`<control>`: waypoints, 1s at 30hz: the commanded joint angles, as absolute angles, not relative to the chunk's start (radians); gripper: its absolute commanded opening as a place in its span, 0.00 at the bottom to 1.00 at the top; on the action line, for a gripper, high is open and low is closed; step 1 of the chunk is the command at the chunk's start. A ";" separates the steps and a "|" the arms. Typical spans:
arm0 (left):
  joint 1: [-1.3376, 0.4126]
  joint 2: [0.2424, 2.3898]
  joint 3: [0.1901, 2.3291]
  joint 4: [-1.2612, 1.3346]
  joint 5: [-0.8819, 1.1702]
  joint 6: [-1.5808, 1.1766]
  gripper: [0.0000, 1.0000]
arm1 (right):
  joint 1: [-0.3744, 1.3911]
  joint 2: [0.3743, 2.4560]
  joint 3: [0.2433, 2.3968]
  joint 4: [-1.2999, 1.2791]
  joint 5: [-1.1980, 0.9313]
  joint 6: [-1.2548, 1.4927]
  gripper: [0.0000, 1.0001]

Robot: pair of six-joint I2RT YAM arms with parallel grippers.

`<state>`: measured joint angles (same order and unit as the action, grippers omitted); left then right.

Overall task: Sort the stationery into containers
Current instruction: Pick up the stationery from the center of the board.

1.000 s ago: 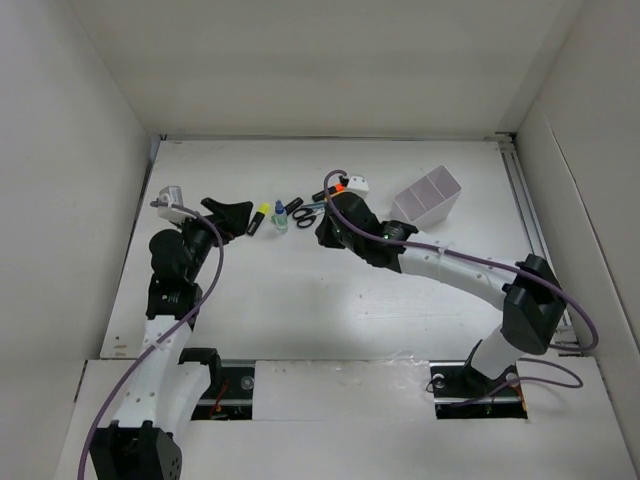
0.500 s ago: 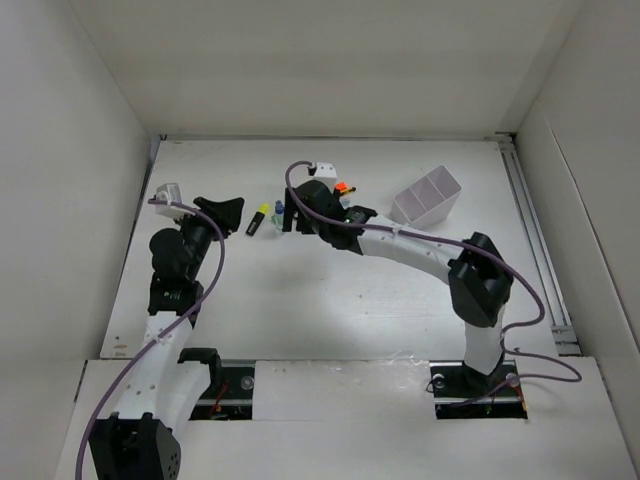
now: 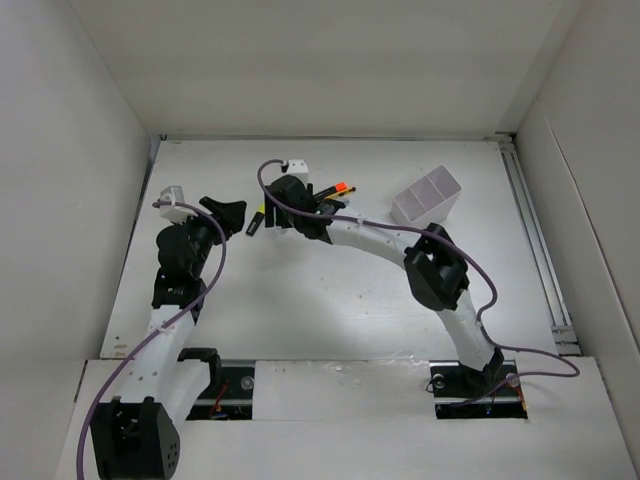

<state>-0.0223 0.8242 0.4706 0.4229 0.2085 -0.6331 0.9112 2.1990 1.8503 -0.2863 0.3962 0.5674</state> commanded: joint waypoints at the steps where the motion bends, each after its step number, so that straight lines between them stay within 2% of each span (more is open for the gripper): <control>1: -0.034 0.822 0.469 0.469 0.245 -0.626 0.71 | 0.899 2.217 1.952 -0.282 0.405 0.537 0.74; 8: -0.034 0.822 0.469 0.469 0.256 -0.626 0.76 | 0.899 2.286 2.054 -0.318 0.426 0.515 0.57; 10: -0.043 0.822 0.469 0.469 0.267 -0.626 0.77 | 0.899 2.295 2.054 -0.318 0.437 0.515 0.48; 14: -0.043 0.813 0.479 0.469 0.276 -0.626 0.77 | 0.899 2.295 2.054 -0.328 0.456 0.515 0.47; 17: -0.043 0.813 0.479 0.469 0.276 -0.626 0.81 | 0.899 2.304 2.054 -0.341 0.456 0.515 0.50; 19: -0.043 0.813 0.479 0.469 0.276 -0.626 0.84 | 0.899 2.304 2.043 -0.341 0.465 0.515 0.40; 20: -0.043 0.813 0.479 0.469 0.276 -0.626 0.85 | 0.899 2.295 2.033 -0.331 0.465 0.515 0.31; 21: -0.043 0.813 0.479 0.469 0.276 -0.626 0.97 | 0.899 2.295 2.033 -0.331 0.465 0.515 0.27; 22: -0.043 0.813 0.479 0.469 0.276 -0.626 1.00 | 0.899 2.283 2.022 -0.319 0.465 0.515 0.25; 25: -0.043 0.813 0.479 0.469 0.276 -0.626 1.00 | 0.899 2.264 2.022 -0.319 0.456 0.515 0.08; 27: -0.043 0.813 0.479 0.469 0.276 -0.626 1.00 | 0.899 2.227 1.997 -0.299 0.465 0.537 0.00; 30: -0.043 0.813 0.479 0.469 0.276 -0.626 1.00 | 0.899 2.142 1.945 -0.273 0.485 0.546 0.00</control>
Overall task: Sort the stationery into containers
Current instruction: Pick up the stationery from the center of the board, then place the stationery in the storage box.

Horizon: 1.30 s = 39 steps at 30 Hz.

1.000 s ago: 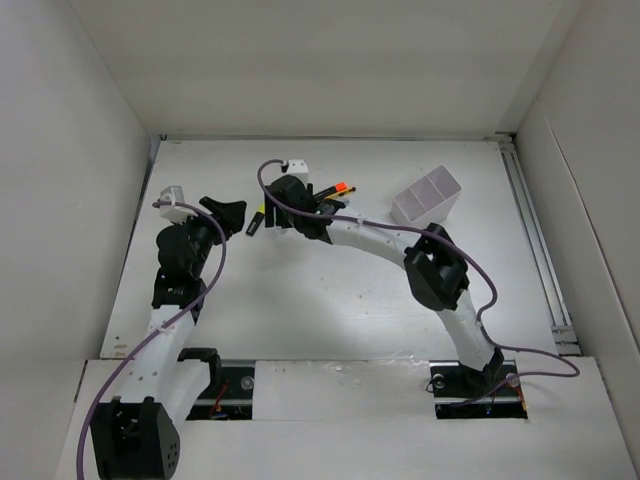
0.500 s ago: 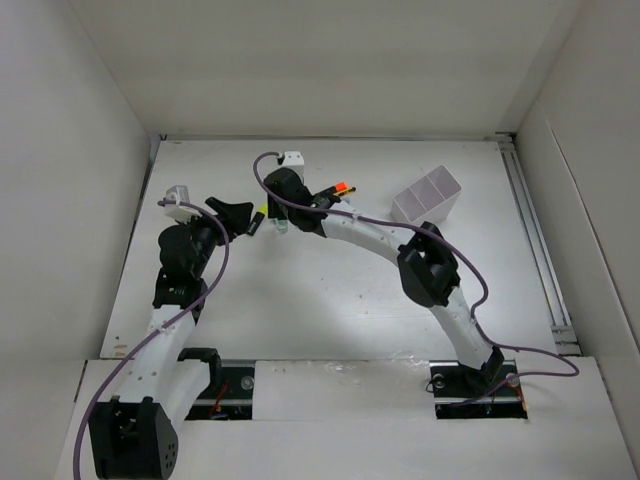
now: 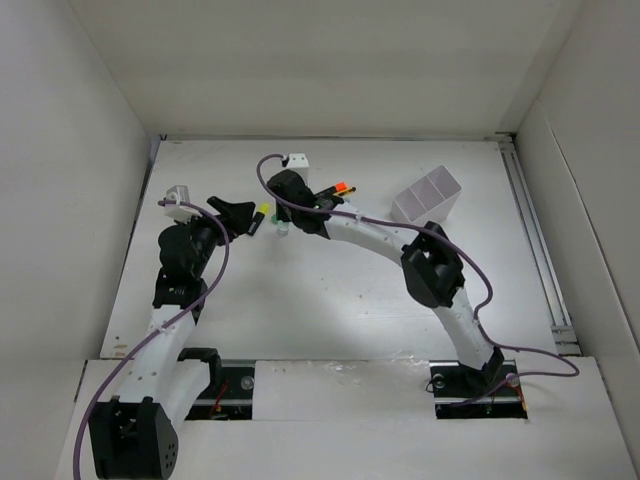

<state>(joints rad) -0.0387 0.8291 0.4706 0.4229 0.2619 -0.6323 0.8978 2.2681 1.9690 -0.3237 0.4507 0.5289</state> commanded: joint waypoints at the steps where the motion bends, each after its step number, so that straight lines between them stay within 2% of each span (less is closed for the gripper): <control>1: -0.043 0.813 0.479 0.469 0.276 -0.626 1.00 | 0.890 2.116 1.931 -0.259 0.485 0.546 0.00; 5: -0.067 0.833 0.489 0.500 0.326 -0.597 1.00 | 0.827 1.987 1.861 -0.259 0.509 0.575 0.00; 10: -0.144 0.896 0.538 0.528 0.393 -0.560 1.00 | 0.602 1.823 1.732 -0.281 0.509 0.669 0.00; 16: -0.144 0.930 0.538 0.538 0.417 -0.560 1.00 | 0.321 1.680 1.586 -0.310 0.549 0.831 0.00; 20: -0.144 0.974 0.548 0.560 0.466 -0.571 1.00 | 0.207 1.634 1.548 -0.330 0.563 0.885 0.00; 27: -0.144 1.028 0.557 0.589 0.529 -0.589 1.00 | 0.138 1.611 1.540 -0.345 0.583 0.897 0.00; 39: -0.144 1.009 0.548 0.589 0.529 -0.589 1.00 | 0.147 1.612 1.468 -0.336 0.601 0.899 0.00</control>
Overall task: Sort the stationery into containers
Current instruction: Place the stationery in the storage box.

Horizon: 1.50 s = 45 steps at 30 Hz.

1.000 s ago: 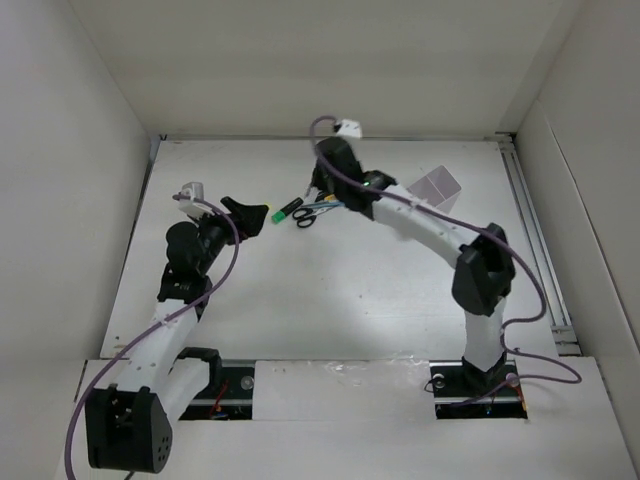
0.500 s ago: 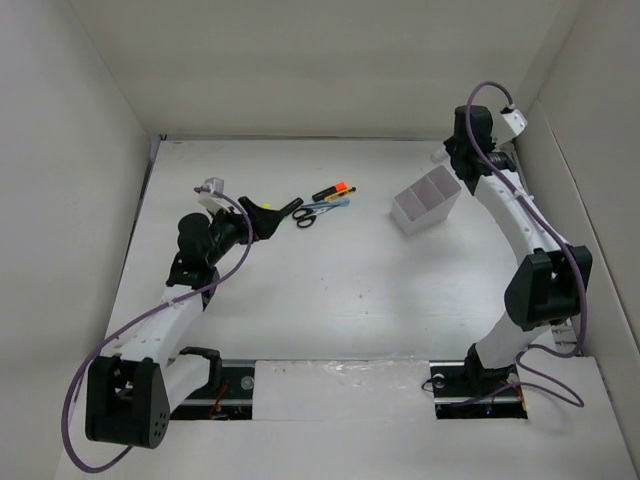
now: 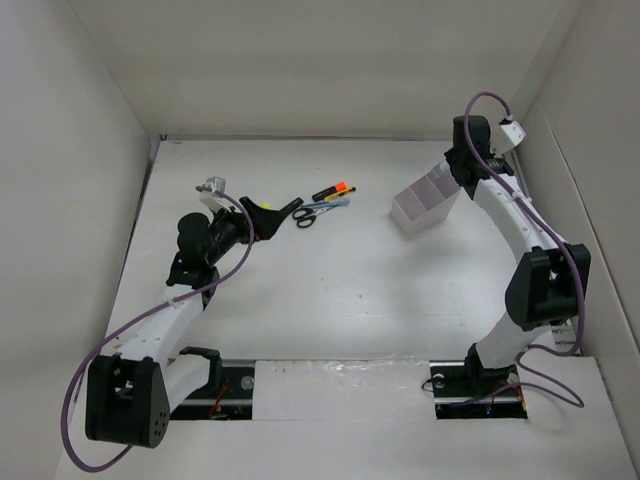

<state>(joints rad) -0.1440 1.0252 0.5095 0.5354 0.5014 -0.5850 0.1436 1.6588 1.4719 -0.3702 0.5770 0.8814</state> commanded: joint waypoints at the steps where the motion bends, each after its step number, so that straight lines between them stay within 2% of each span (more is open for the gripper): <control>1: -0.144 1.009 0.548 0.589 0.529 -0.589 1.00 | 0.147 1.612 1.457 -0.336 0.601 0.899 0.00; 18: -0.144 1.009 0.548 0.589 0.520 -0.589 1.00 | 0.224 1.654 1.477 -0.388 0.794 0.917 0.00; 26: -0.144 1.019 0.548 0.589 0.520 -0.589 1.00 | 0.233 1.693 1.466 -0.397 0.795 0.937 0.01; 30: -0.144 1.019 0.548 0.589 0.511 -0.589 1.00 | 0.233 1.694 1.466 -0.397 0.795 0.937 0.13; 31: -0.144 1.019 0.548 0.589 0.511 -0.589 1.00 | 0.233 1.694 1.476 -0.397 0.795 0.937 0.23; 33: -0.144 1.019 0.548 0.589 0.511 -0.589 1.00 | 0.233 1.694 1.476 -0.407 0.795 0.937 0.35; 34: -0.144 1.019 0.548 0.589 0.511 -0.589 1.00 | 0.242 1.694 1.476 -0.407 0.795 0.937 0.45; 38: -0.144 1.019 0.548 0.589 0.511 -0.589 1.00 | 0.255 1.671 1.485 -0.407 0.795 0.937 0.56; 43: -0.144 1.019 0.548 0.589 0.511 -0.589 1.00 | 0.301 1.615 1.476 -0.407 0.773 0.917 0.55; 44: -0.144 1.019 0.548 0.589 0.511 -0.589 1.00 | 0.301 1.603 1.476 -0.407 0.750 0.917 0.50; 45: -0.144 1.019 0.548 0.589 0.511 -0.589 1.00 | 0.316 1.603 1.476 -0.390 0.717 0.890 0.41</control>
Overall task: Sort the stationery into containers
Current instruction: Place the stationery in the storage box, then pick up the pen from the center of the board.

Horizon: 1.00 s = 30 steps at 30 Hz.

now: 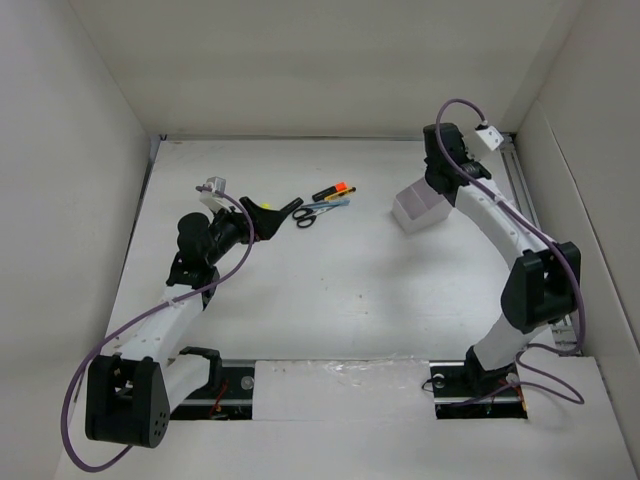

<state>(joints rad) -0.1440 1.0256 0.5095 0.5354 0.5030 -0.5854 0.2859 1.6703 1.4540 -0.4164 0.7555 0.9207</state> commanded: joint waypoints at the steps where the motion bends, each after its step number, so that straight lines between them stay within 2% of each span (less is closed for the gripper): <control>1: -0.144 1.019 0.548 0.589 0.500 -0.589 1.00 | 0.328 1.589 1.467 -0.368 0.637 0.876 0.37; 3: -0.144 1.019 0.537 0.589 0.488 -0.589 1.00 | 0.373 1.589 1.456 -0.318 0.543 0.848 0.22; 4: -0.144 1.019 0.537 0.580 0.456 -0.589 1.00 | 0.392 1.600 1.456 -0.307 0.507 0.848 0.07; 6: -0.144 1.009 0.537 0.552 0.416 -0.589 1.00 | 0.458 1.621 1.456 -0.263 0.424 0.848 0.00; 11: -0.144 0.892 0.514 0.470 0.211 -0.600 1.00 | 0.612 1.776 1.520 -0.215 0.255 0.839 0.00; 15: -0.153 0.827 0.503 0.424 0.114 -0.621 1.00 | 0.687 1.929 1.643 -0.215 0.212 0.857 0.00; 22: -0.153 0.877 0.514 0.399 0.074 -0.597 1.00 | 0.769 2.201 1.976 -0.368 0.222 0.868 0.03; 26: -0.153 0.960 0.545 0.400 0.093 -0.584 1.00 | 0.769 2.157 1.909 -0.350 0.247 0.877 0.05; 30: -0.153 1.031 0.554 0.434 0.094 -0.566 1.00 | 0.759 2.036 1.763 -0.310 0.294 0.887 0.12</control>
